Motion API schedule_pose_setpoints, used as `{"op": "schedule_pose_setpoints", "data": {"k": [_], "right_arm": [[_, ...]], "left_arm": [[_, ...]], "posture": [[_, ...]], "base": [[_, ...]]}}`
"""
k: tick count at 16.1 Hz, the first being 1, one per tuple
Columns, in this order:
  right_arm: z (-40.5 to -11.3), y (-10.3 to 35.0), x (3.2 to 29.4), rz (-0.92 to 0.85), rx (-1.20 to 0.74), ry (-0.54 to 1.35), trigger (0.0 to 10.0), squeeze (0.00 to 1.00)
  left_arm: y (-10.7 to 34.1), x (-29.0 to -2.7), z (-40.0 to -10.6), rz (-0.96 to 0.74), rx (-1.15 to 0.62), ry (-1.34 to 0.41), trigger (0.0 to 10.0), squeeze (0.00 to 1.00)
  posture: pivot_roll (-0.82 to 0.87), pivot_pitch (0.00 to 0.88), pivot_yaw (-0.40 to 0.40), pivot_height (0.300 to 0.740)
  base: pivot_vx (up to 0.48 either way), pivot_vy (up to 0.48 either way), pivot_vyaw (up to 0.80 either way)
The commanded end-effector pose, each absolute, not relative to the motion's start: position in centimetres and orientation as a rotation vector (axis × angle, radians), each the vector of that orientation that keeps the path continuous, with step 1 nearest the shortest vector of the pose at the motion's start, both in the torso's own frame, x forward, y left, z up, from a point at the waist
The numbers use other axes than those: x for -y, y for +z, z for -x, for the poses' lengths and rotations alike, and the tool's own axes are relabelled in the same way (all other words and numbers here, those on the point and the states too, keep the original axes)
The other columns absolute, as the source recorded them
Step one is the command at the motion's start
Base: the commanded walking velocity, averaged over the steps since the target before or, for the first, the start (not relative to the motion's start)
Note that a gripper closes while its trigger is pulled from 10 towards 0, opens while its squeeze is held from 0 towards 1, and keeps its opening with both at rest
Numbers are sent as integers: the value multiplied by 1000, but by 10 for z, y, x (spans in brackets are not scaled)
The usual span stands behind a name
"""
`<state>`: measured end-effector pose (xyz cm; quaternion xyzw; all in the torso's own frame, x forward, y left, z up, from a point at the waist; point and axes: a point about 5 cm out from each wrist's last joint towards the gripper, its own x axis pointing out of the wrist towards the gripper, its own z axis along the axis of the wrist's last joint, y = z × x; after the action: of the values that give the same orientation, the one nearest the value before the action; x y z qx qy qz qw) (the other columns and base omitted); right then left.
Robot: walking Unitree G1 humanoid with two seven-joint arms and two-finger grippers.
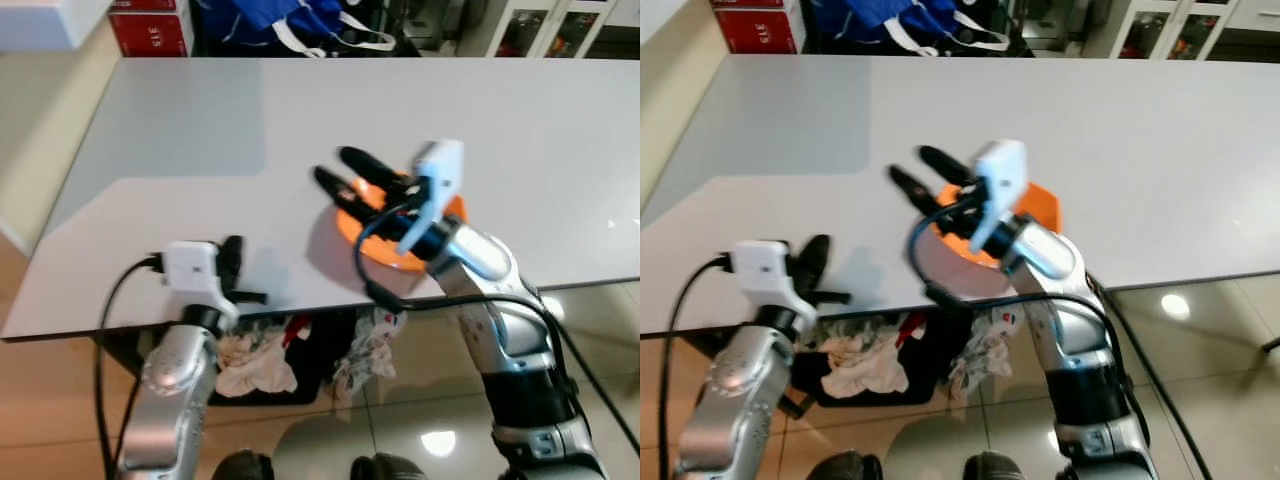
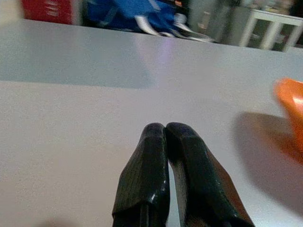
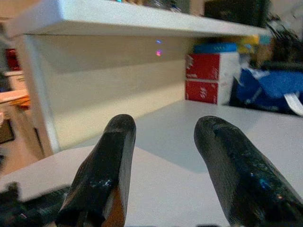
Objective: Setting the table
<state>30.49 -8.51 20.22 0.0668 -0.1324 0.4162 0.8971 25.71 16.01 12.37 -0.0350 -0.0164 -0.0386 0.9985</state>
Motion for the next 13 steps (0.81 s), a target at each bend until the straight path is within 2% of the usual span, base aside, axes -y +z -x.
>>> {"op": "schedule_pose_setpoints", "data": {"k": [1,5,6,9,13], "right_arm": [[-304,200,81,-182,263,863,10000,0],[-290,207,69,-322,282,947,10000,0],[-287,205,64,-299,277,979,10000,0],[-290,159,60,-48,117,936,10000,0],[-287,116,69,50,-24,875,10000,0]], "left_arm": [[123,-167,-257,53,24,-45,10000,0],[131,-168,-261,36,56,-35,10000,0],[132,-167,-261,40,60,-40,10000,0],[128,-166,-261,39,46,-52,10000,0],[121,-166,-258,29,25,-56,10000,0]], "posture": [[-85,86,-29,740],[-83,87,-18,740],[-85,87,-17,740],[-79,89,-18,740],[-72,91,-18,740]], "base": [[0,480,0],[0,480,0],[0,480,0],[0,480,0],[0,480,0]]}}
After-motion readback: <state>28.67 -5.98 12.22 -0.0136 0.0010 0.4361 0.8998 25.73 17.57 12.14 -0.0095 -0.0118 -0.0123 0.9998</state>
